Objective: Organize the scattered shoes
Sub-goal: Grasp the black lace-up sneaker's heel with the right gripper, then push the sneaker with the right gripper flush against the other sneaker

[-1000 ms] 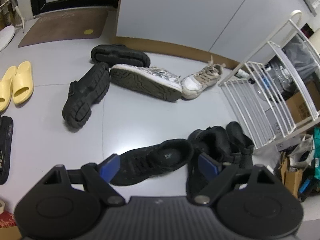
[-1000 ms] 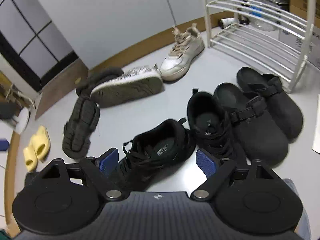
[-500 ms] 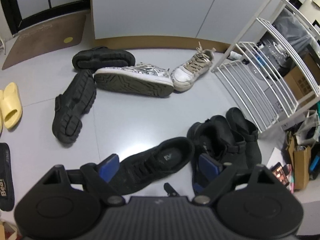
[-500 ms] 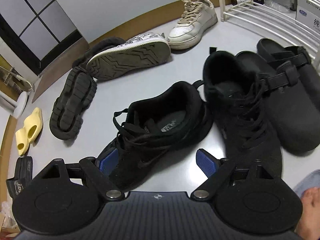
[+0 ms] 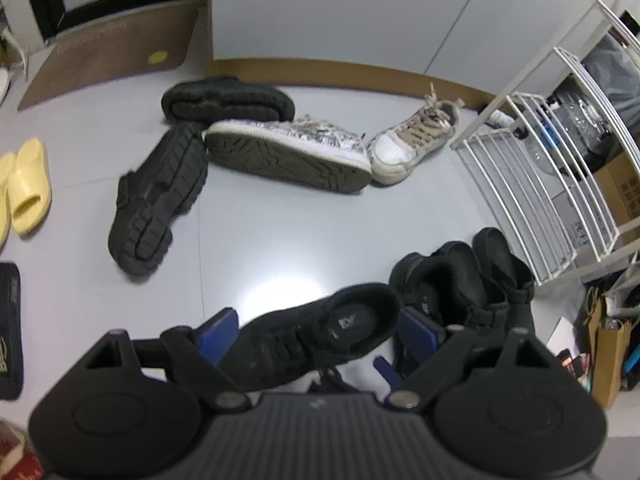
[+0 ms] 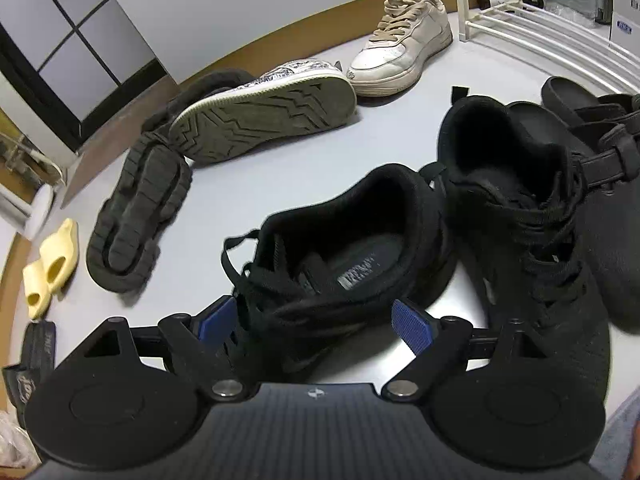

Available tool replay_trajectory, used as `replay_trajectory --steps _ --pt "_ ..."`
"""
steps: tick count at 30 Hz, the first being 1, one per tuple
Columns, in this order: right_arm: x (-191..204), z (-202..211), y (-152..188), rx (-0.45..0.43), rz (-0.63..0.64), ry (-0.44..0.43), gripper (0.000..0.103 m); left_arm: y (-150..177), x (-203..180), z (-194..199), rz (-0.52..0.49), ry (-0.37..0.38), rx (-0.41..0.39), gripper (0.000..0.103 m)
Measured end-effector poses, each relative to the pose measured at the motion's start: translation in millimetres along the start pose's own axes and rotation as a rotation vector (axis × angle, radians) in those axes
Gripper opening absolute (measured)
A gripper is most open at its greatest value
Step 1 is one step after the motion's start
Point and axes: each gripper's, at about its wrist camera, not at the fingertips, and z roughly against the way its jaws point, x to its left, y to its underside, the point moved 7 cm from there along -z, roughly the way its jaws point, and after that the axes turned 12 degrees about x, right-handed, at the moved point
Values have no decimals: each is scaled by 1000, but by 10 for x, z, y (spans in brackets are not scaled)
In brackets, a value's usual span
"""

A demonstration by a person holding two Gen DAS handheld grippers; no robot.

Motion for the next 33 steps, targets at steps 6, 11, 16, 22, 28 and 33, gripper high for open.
replay_trajectory --steps 6,11,16,22,28,33 --pt "23 -105 -76 -9 -30 14 90 -12 43 -26 17 -19 2 89" --pt "17 -179 -109 -9 -51 16 90 6 23 -50 37 3 13 89" --pt "-58 -216 -60 13 -61 -8 90 -1 66 -110 34 -35 18 89" --pt "-147 -260 -1 38 -74 -37 80 -23 22 -118 32 -17 23 89" --pt "-236 -302 57 64 -86 -66 57 -17 29 -147 26 -27 28 89" --pt "-306 -258 48 57 -36 -43 51 -21 5 -141 14 -26 25 89"
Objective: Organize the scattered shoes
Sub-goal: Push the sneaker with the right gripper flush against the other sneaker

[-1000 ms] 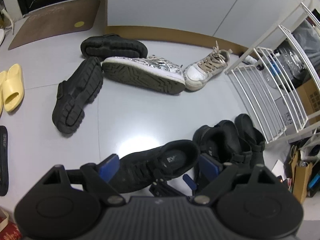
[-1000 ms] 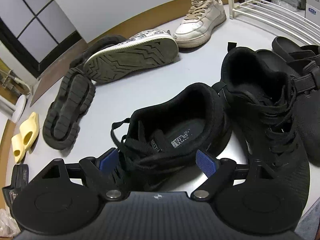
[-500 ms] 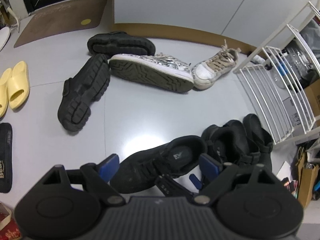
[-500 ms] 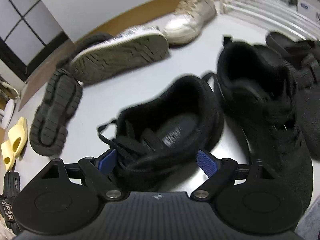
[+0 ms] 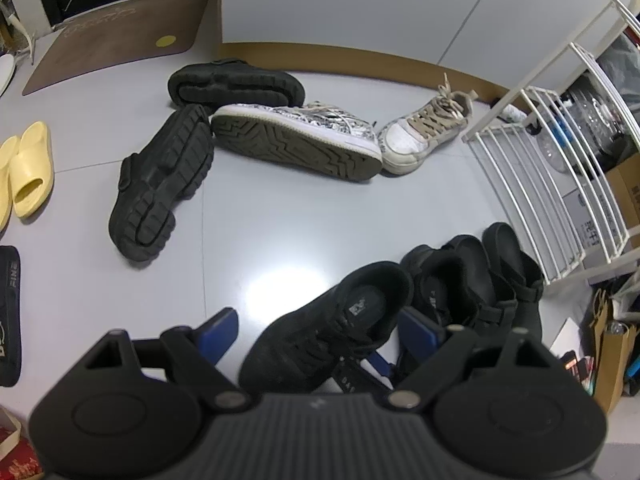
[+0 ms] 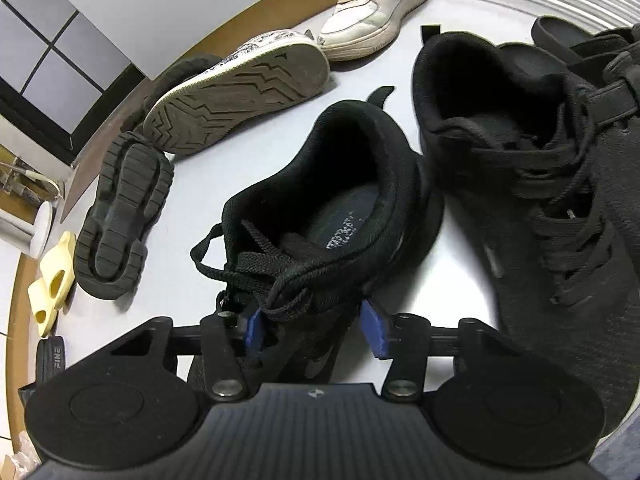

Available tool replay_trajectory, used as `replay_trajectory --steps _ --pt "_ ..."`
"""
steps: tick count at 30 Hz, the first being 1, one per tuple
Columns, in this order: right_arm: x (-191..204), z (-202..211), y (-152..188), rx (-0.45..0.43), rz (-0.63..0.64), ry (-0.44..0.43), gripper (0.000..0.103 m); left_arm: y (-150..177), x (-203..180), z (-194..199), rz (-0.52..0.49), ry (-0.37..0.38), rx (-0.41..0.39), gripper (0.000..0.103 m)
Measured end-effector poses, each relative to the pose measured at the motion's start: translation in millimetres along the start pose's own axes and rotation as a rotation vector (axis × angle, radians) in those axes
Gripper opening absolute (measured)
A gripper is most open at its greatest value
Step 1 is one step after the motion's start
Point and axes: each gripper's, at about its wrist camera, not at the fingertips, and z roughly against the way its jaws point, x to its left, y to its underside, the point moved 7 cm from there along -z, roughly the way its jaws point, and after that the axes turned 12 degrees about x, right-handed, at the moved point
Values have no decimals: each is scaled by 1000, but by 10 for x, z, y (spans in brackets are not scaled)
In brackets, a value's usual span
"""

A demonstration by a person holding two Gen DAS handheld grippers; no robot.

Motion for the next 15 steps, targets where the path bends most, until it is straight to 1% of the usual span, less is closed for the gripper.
replay_trajectory --steps 4,7,11,13,14,15 --pt "16 15 8 -16 132 61 49 -12 -42 22 -21 -18 -14 89" --pt "-83 60 -24 -11 112 48 49 -7 -54 22 -26 -25 -18 89" --pt "-52 27 6 1 109 67 50 -7 -78 24 -28 -30 -23 89" --pt "-36 10 21 6 108 77 53 -6 -103 23 -37 -35 -27 89" --pt "-28 2 29 9 108 81 61 -5 -117 22 -42 -36 -28 89" --pt "-20 -7 37 12 107 86 73 -2 -129 20 -44 -37 -28 89"
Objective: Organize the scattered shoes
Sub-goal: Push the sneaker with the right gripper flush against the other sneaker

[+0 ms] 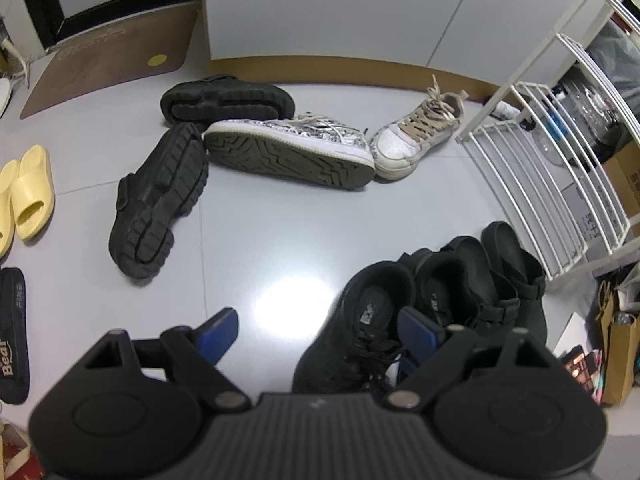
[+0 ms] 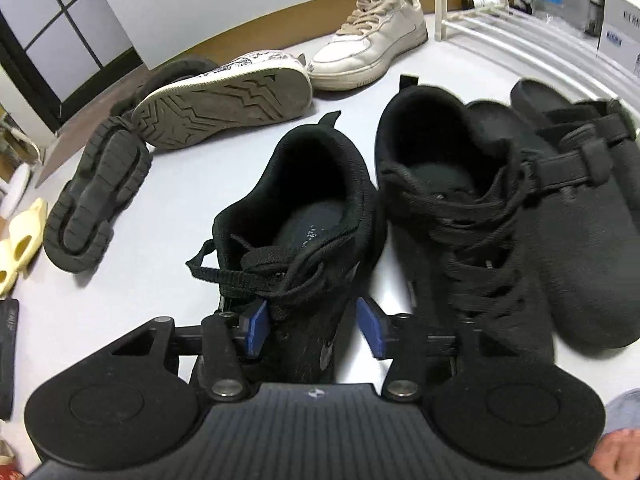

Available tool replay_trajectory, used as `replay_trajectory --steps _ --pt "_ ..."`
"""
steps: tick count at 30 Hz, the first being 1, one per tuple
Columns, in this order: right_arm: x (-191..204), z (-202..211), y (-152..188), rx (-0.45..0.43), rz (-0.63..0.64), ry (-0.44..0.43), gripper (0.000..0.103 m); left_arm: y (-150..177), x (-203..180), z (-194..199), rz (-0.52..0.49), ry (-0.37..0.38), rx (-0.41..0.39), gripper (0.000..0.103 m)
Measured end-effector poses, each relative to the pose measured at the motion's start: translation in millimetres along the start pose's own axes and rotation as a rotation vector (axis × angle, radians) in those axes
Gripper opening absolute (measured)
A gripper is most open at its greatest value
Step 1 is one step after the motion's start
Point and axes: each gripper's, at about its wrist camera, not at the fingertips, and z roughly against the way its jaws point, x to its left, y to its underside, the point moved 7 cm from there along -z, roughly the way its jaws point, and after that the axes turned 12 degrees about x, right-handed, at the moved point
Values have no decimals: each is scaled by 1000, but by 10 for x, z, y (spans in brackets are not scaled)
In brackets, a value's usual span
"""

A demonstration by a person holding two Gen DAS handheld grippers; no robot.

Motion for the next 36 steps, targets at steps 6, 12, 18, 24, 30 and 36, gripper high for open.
replay_trajectory --steps 6,12,18,24,30,36 --pt "56 -46 39 19 -3 28 95 -1 -30 -16 -7 0 3 89" --pt "112 -90 79 38 -6 56 95 4 -46 -16 -17 -4 1 89" --pt "-13 -149 259 71 -19 91 96 -2 -57 22 -23 -5 -9 89" --pt "-15 -54 287 68 18 209 96 -2 -52 30 -27 -22 -17 89" --pt "-14 50 311 65 56 327 96 12 -101 25 -36 -17 -13 89" --pt "75 -4 201 33 65 307 95 5 -109 -12 -43 -14 -3 89"
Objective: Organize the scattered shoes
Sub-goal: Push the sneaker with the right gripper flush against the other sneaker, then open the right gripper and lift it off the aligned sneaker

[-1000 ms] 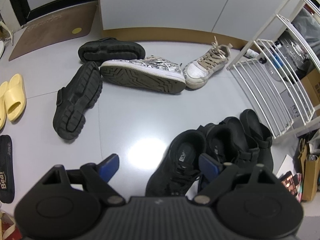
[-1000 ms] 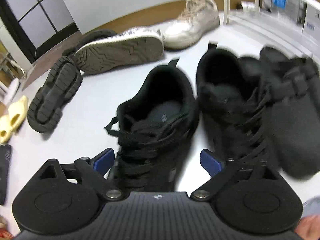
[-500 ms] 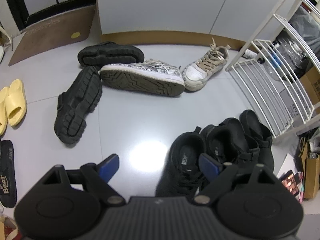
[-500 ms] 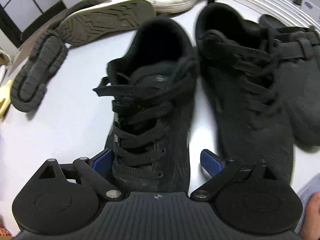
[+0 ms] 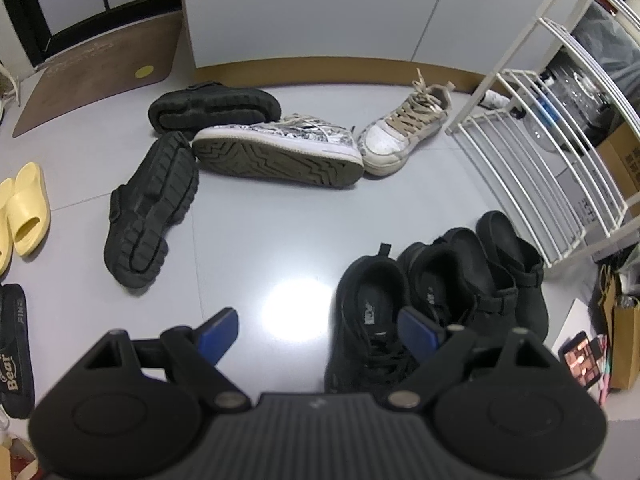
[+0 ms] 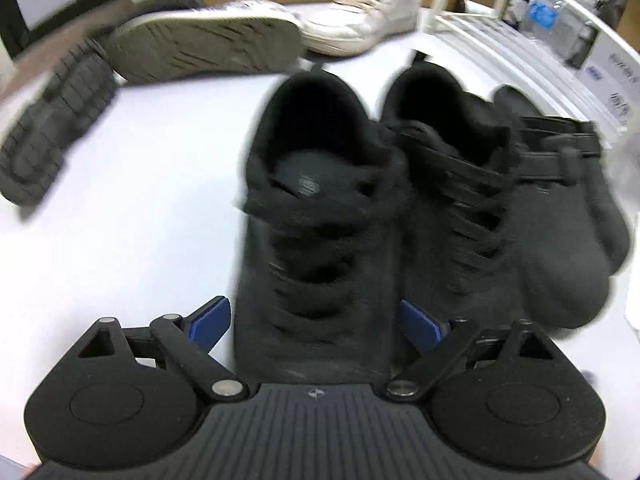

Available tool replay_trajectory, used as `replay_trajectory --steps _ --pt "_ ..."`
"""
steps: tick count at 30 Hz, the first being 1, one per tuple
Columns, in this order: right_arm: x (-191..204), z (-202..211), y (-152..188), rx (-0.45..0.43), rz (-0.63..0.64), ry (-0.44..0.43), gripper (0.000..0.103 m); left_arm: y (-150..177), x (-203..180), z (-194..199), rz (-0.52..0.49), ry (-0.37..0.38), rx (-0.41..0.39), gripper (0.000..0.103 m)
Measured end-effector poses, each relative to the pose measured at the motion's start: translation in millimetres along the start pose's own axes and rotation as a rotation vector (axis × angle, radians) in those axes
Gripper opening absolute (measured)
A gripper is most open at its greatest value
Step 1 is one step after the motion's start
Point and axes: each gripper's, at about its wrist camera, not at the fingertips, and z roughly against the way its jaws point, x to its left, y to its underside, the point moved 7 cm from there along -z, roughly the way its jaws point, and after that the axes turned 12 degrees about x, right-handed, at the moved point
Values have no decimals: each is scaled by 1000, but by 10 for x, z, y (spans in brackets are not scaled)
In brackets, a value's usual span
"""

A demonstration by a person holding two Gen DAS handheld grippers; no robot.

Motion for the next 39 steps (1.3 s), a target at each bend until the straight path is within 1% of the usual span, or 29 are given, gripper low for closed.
replay_trajectory --steps 1,2,4,6,12,14,18,25,27,31,35,39 --pt "-5 -50 -12 4 15 21 94 -5 7 -2 2 -1 0 89" --pt "-24 -102 -14 14 25 22 94 -11 16 -2 4 -1 0 89" --pt "-73 -176 -17 20 23 -6 94 -17 24 -2 7 -1 -1 89" --pt "-68 -228 -36 5 40 -32 94 -13 23 -5 5 2 1 89" --pt "21 -201 -17 -59 246 -19 86 6 37 28 2 13 -2 89" --pt "49 -191 -13 -77 313 -17 86 2 62 43 7 10 -7 89" --pt "70 -186 -52 -76 364 -22 86 -4 74 32 13 6 -4 89" --pt "56 -168 12 -46 319 10 89 -20 -7 14 -7 8 4 89" --pt "-11 -162 47 -21 295 -4 90 -19 -13 9 -6 6 6 89" --pt "-150 -195 88 39 203 -31 90 -21 -34 10 -8 4 6 89" --pt "-160 -186 101 68 161 -46 80 -13 -57 3 -15 4 9 89" --pt "-142 -179 105 85 152 -39 80 -21 -47 3 -12 1 6 89"
